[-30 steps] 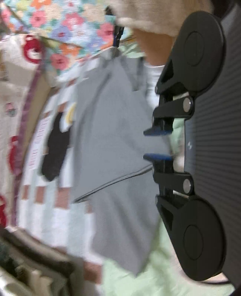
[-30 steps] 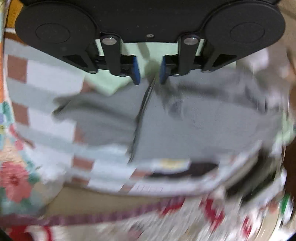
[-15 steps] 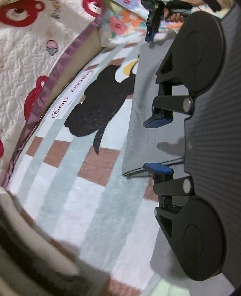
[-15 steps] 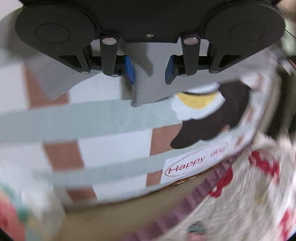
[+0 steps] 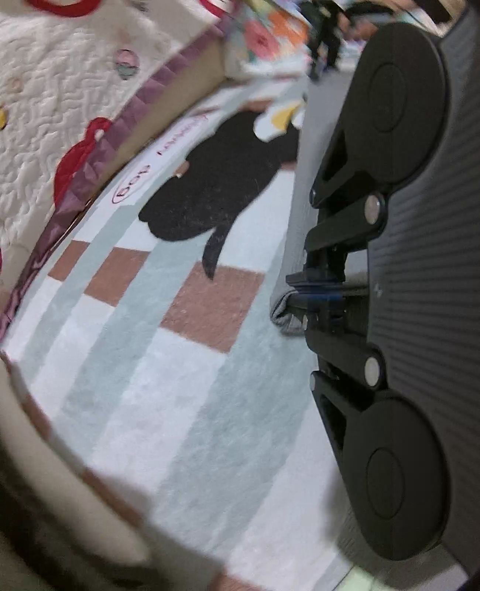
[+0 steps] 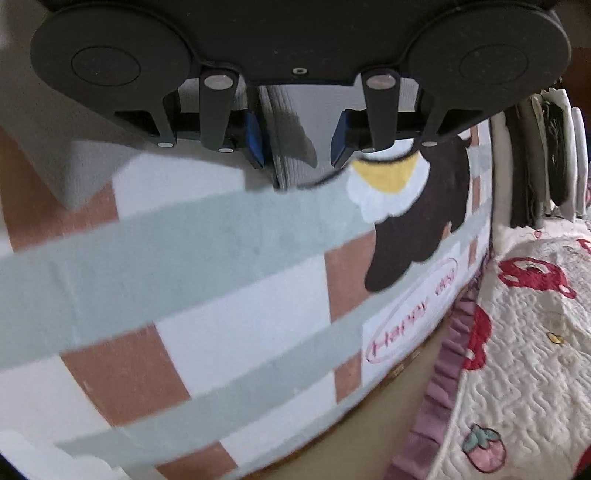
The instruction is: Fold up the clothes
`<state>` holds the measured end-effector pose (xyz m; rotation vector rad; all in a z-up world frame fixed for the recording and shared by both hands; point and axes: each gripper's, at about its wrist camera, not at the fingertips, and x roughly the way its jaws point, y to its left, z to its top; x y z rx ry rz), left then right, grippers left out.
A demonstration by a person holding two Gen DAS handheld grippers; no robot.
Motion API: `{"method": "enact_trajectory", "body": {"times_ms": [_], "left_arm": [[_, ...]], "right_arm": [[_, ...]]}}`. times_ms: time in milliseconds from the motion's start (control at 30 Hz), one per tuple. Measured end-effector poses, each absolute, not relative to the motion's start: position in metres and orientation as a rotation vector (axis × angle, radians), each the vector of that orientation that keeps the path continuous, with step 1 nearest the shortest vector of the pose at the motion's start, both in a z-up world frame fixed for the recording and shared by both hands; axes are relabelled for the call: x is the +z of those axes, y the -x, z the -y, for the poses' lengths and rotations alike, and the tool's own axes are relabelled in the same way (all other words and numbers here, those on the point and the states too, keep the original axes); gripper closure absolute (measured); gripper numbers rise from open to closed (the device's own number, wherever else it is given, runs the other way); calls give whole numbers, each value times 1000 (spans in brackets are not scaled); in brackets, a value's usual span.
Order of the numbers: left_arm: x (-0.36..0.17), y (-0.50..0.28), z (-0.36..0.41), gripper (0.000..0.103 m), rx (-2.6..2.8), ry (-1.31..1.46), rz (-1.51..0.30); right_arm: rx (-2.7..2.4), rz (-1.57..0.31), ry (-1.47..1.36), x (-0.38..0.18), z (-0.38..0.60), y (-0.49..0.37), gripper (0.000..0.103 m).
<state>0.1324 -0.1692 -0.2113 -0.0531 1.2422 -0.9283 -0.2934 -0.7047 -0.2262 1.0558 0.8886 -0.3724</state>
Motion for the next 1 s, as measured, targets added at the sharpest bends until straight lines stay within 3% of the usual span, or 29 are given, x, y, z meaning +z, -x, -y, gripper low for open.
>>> {"method": "enact_trajectory", "body": {"times_ms": [100,167,300,367,400,533,667,700,733,767,1000], "left_arm": [[-208,-127,168,93,-944,-12,-1171],[-209,-125,167,71,-960,-34,-1141],[-219,-127,170,58,-1007,-11,-1155],[-221,-126,174,58,-998,-56,-1106],[-221,-123,177,57,-981,-100,-1055],[-220,-114,184,50,-981,-210,-967],[-219,-116,185,53,-1052,-146,-1081],[-219,-115,186,58,-1045,-149,-1094],[-219,-115,187,91,-1039,-153,-1107],[-220,-116,187,96,-1037,-150,-1124],[-222,-117,191,95,-1074,-184,-1142]], "right_arm": [[-340,-904,-878,-223,697,286,60],[-301,-894,-772,-221,688,285,59],[-271,-863,-662,-221,678,284,57],[-258,-847,-610,-221,673,284,69],[-251,-839,-584,-220,671,284,85],[-224,-806,-481,-220,661,283,86],[-201,-777,-400,-219,654,284,88],[-196,-778,-395,-218,653,284,88],[-190,-780,-388,-217,652,284,88],[-188,-786,-382,-217,651,283,87],[-187,-806,-414,-226,659,280,75]]}}
